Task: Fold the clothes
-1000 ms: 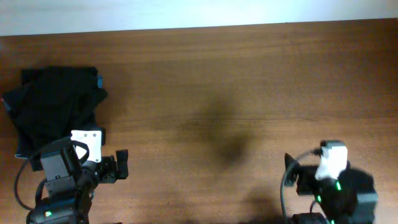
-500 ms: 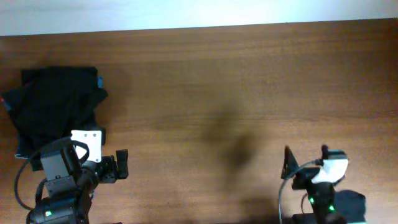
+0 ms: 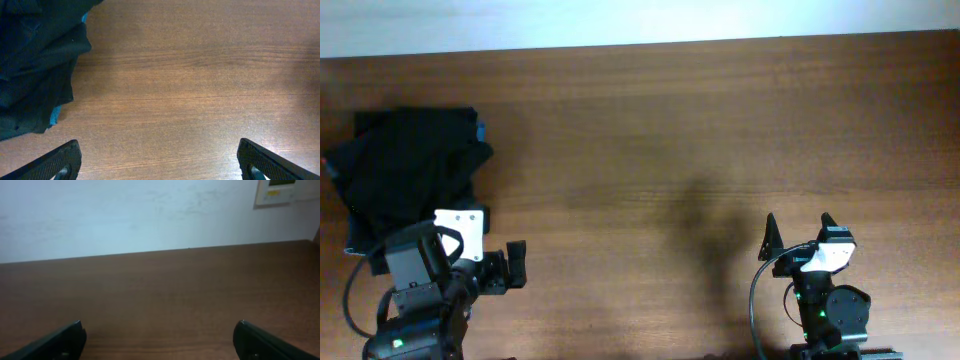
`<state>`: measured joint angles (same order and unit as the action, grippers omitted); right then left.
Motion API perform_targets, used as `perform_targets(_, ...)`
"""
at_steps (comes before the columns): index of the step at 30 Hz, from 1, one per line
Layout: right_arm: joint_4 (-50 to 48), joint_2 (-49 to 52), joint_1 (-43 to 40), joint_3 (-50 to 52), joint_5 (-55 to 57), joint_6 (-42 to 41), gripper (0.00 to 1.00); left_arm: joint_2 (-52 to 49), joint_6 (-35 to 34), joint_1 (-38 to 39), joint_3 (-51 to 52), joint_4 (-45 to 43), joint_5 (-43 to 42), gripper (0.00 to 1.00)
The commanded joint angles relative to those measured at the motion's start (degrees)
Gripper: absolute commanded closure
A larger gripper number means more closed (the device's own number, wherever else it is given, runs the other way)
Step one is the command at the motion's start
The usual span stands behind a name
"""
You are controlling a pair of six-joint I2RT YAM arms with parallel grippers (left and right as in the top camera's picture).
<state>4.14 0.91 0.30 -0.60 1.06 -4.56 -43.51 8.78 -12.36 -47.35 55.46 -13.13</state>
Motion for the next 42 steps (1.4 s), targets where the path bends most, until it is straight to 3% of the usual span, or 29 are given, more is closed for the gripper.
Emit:
perform_targets(1,0.46,-0.44,-0.02,0.28,-0.39,-0.42,0.01,0.09,-0.28,-0.17,0.24,-0.07,-0.63,0.01)
perform_targets(27,0.46,-0.44,-0.02,0.28,-0.39,-0.42,0.01,3.65,-0.28,-0.17,4.04,-0.35,-0.63,0.01)
perform_targets(29,0.46,-0.44,-0.02,0.28,-0.39,-0.42,0.01,6.73,-0.33,-0.17,10.03,-4.33,3.1,0.01)
perform_targets(31,0.48,-0.44,-0.04,0.28,-0.39,-0.42,0.01,11.34,-3.5,-0.15,18.12,-10.27,2.62,0.01)
perform_targets(36,0.46,-0.44,-0.02,0.28,-0.37,-0.42,0.01,21.24,-3.5,-0.17,31.26,-24.44,0.42,0.01)
perform_targets(42,0.46,-0.44,-0.02,0.28,-0.39,-0.42,0.01,30.32,-3.32,-0.17,45.48,-52.28,0.42,0.01)
